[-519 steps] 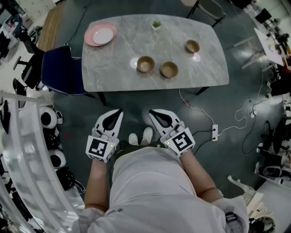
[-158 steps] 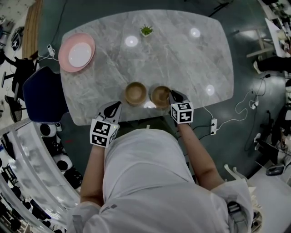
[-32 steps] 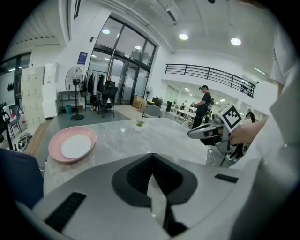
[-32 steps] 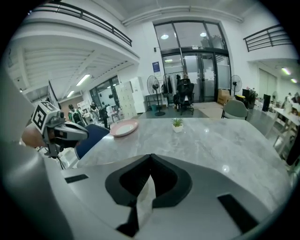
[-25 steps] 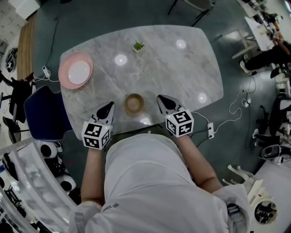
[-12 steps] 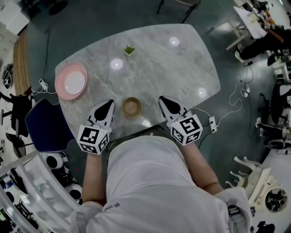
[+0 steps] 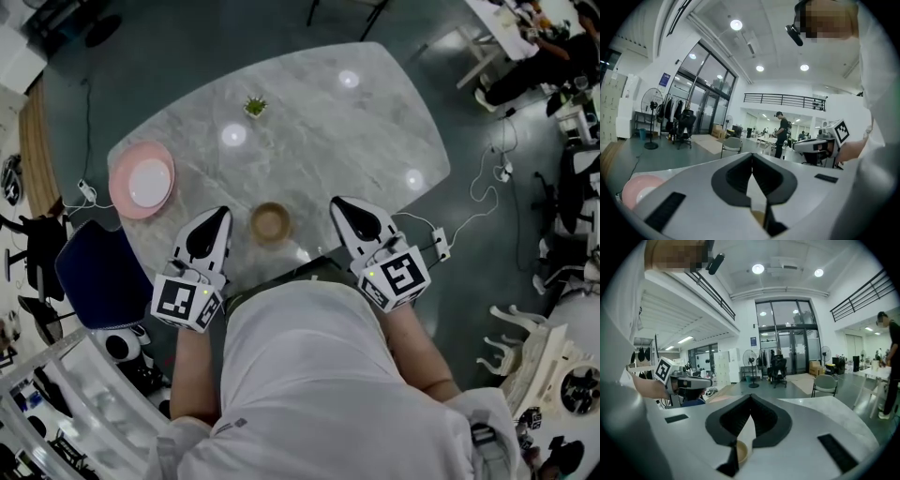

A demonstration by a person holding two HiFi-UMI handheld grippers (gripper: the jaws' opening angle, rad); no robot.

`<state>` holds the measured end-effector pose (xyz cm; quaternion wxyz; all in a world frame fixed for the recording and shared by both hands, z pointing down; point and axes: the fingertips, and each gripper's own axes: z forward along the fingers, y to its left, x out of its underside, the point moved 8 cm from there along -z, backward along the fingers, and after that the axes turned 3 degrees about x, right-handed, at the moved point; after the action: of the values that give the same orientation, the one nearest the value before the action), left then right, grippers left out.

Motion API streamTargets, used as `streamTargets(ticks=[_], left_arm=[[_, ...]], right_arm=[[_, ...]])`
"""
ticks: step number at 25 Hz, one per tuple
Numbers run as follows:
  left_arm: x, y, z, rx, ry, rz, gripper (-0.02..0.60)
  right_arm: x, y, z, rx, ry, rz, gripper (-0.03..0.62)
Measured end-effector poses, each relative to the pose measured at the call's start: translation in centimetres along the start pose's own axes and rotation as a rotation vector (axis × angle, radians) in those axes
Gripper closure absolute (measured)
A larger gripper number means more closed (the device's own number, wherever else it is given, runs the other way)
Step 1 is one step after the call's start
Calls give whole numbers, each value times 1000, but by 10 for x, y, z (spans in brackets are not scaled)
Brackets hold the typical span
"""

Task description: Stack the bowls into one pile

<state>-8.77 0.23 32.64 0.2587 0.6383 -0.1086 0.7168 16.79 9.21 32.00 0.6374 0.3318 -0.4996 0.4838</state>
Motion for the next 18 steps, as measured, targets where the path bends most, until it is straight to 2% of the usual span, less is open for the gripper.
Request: streamTargets(ticks=[13, 18], left_arm=[[-16, -4, -6, 25, -64, 51, 580], [-14, -8, -6, 30, -46, 69, 580]], right_arm=[[-8, 18, -4, 12, -33, -71, 583], [-3, 21, -3, 12, -24, -77, 584]])
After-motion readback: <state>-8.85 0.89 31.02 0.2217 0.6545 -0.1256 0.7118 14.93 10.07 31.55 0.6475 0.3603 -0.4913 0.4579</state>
